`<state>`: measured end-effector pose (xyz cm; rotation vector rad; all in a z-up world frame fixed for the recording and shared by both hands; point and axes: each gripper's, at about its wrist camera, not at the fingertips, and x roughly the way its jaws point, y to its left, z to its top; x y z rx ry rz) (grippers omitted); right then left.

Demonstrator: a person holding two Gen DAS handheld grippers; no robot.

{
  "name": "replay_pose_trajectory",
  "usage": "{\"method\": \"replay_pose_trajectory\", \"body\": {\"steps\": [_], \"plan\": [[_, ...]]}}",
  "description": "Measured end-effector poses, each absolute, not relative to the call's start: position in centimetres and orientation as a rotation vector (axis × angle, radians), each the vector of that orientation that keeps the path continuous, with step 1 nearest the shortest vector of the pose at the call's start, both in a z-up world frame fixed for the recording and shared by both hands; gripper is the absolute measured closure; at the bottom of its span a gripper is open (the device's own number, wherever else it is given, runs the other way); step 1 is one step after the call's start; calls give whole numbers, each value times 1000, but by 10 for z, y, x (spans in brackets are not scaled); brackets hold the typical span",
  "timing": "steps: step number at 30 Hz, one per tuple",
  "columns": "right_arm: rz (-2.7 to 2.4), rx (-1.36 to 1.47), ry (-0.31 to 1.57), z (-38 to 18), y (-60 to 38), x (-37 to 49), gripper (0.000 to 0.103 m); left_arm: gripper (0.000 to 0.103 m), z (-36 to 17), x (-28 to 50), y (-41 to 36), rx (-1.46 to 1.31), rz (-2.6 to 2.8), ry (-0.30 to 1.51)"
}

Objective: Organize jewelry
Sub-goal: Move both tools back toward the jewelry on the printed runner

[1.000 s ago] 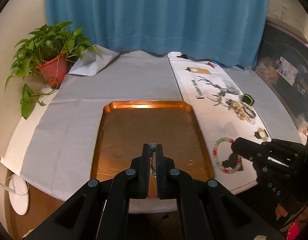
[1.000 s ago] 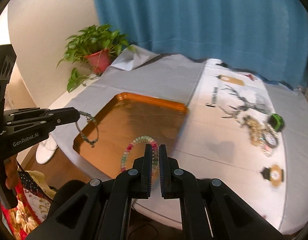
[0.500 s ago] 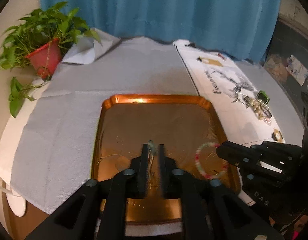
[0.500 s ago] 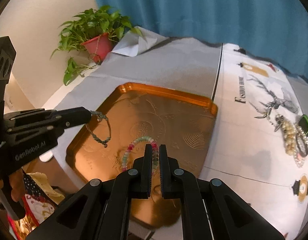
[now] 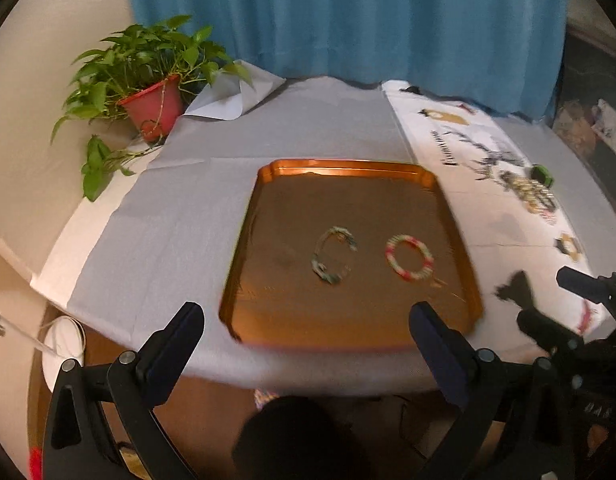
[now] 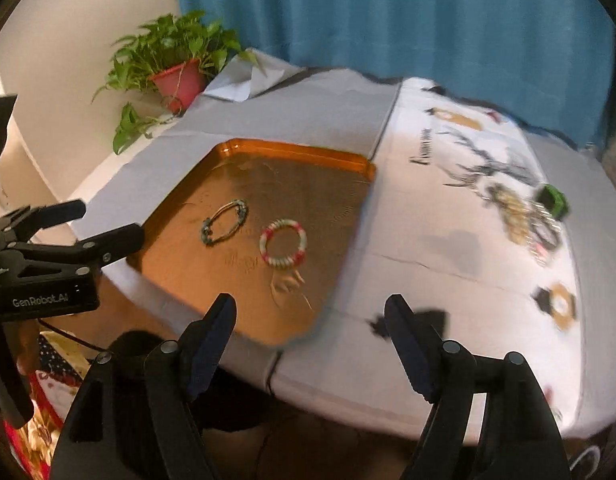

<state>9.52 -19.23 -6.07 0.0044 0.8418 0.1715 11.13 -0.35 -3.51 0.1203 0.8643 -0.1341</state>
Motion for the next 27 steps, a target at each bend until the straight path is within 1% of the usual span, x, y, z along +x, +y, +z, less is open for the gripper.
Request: {"method": "replay_pose_trajectory", "body": {"steps": [10,15,23,27], "plan": [[136,11,730,-15,-222,3,24,1,12,33,-35,159,-202,774],[130,20,675,-2,-231,-32,22,1,23,5,-47,185,-213,740],[110,53,660,0,-248,-55,21,1,31,-7,-67,224,-228,716],[87,60,649,-1,-260,-59,21,1,28,-3,-81,236,-238,735]]}}
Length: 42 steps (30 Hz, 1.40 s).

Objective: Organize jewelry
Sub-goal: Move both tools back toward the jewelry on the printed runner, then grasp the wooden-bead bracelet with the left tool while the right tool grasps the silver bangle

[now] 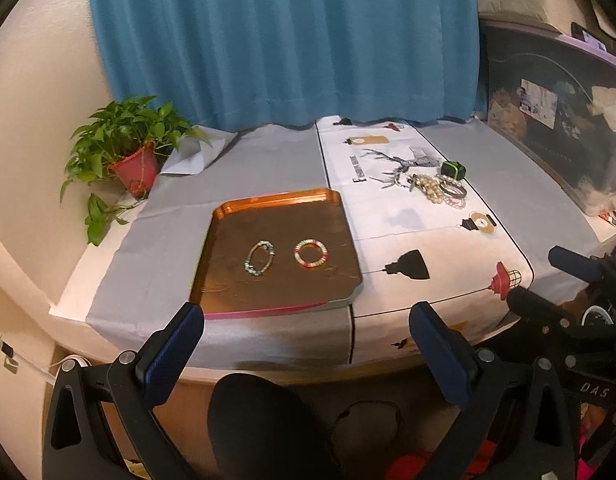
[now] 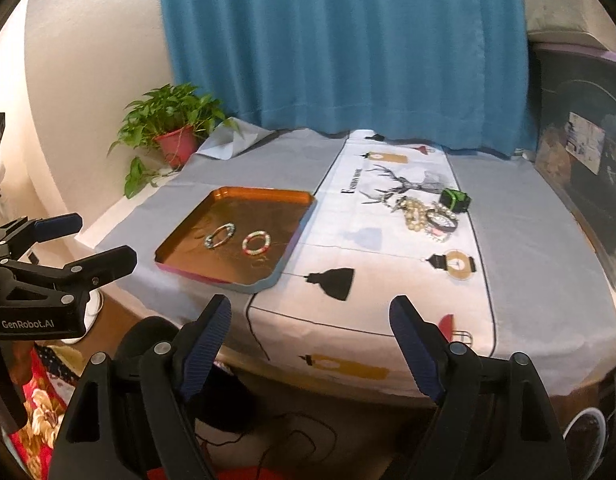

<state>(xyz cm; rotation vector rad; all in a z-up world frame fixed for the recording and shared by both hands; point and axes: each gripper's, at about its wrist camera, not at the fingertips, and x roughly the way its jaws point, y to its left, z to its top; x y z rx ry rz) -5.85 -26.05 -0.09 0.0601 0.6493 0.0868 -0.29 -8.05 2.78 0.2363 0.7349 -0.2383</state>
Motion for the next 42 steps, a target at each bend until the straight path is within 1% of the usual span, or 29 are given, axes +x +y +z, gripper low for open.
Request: {"method": "replay_pose_trajectory", "body": {"steps": [9,19,24,29,35,42], "plan": [[-18,131,658,-9,-318,-51,21,1,15,23,-119,247,-278,782],[-203,197,701,-34,-419,-16,21,1,-18,100,-191,217,-318,881],[-261,222,731,-51,-461,19,21,1,-40,147,-234,213,-363,931],[-273,248,733,-63,-492,74,21,1,-57,191,-270,204,-393,951],[-245,249,786,-83,-505,155,21,1,-85,232,-299,219,-417,1013],[-229,183,866,-116,-503,216,21,1,-107,260,-316,170,-439,1081]]}}
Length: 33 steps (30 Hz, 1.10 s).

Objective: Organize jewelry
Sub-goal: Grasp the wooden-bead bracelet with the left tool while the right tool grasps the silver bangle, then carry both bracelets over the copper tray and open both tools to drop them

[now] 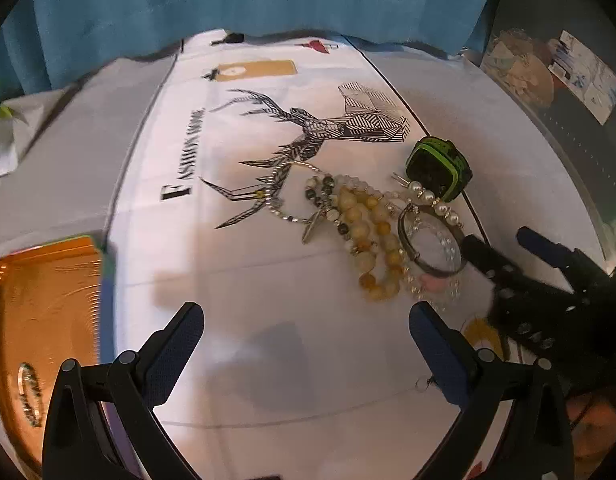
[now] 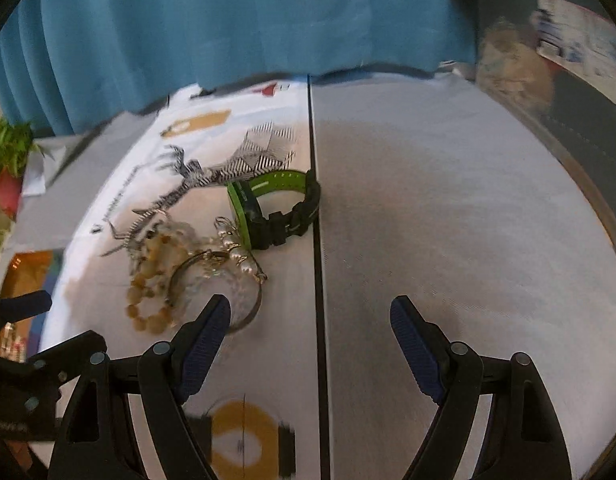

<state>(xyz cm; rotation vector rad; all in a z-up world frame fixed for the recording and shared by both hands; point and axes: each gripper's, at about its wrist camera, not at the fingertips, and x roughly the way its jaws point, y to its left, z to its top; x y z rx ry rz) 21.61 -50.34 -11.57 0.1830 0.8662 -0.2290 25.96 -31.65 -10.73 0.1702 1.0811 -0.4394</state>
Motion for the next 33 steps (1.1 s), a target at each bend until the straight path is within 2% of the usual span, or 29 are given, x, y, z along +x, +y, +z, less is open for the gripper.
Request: {"method": "replay_pose_trajectory", "body": {"steps": [14,15,16,17,18,19,21,22,23,24,28,33], "plan": [[-351,85,900,-131,-540,180,17,2,-129,287,-318,94,-397,1141],[-352,83,892,-131,-540,179,17,9,-127,286,-318,91,-400,1135],[-351,77,886,-131,-540,178,17,21,-126,286,-319,94,-406,1127],[-353,64,884,-130,-539,178,17,27,-124,285,-320,102,-419,1122],[-352,51,884,-130,-537,177,17,42,-123,283,-322,113,-442,1122],[-348,44,887,-131,-535,176,17,62,-121,281,-323,116,-464,1123],[-310,59,901,-131,-530,173,20,91,-119,279,-326,95,-551,1143],[-289,72,898,-130,-528,171,38,93,-119,277,-329,101,-572,1153],[-232,97,877,-128,-523,167,75,93,-117,274,-331,120,-577,1144],[-207,85,874,-127,-519,167,97,93,-113,270,-333,140,-583,1127],[-148,162,910,-121,-517,166,99,93,-88,255,-324,120,-632,1093],[-138,232,866,-92,-518,143,100,93,-53,234,-301,110,-651,1036]]}}
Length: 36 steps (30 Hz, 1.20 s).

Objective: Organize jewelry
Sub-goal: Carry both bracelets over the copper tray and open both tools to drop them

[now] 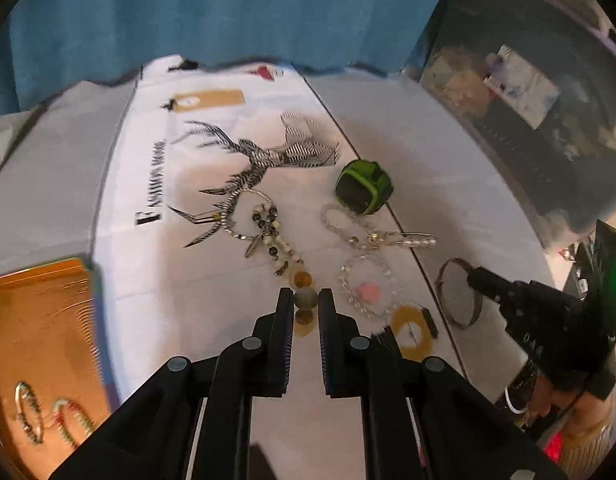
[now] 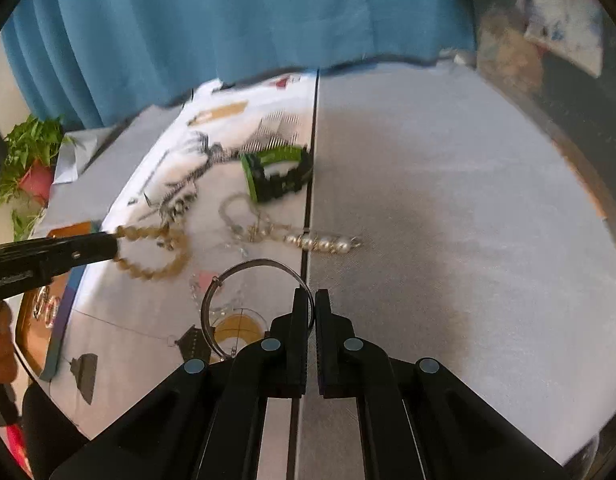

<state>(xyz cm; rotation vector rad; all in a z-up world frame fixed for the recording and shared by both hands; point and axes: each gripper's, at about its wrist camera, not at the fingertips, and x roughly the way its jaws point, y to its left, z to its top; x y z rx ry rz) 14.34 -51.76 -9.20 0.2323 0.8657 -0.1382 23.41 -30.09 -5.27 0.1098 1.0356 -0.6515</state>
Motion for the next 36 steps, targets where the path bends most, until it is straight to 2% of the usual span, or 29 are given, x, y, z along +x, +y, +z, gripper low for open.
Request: {"method": "replay_pose_trajectory", "body": {"steps": [7,17,26,36], "plan": [[-140,228,805,-56,-502,100,100,93,-22,200,-259,83,-628,982],[-73,177,770,-22,-428,30,99,93,12,116,-174,55,-562,920],[70,121,798,-17,-342,-28,99,93,20,36,-99,29,-527,876],[179,62,835,-21,-270,-61,99,93,12,0,-46,-24,-486,862]]}}
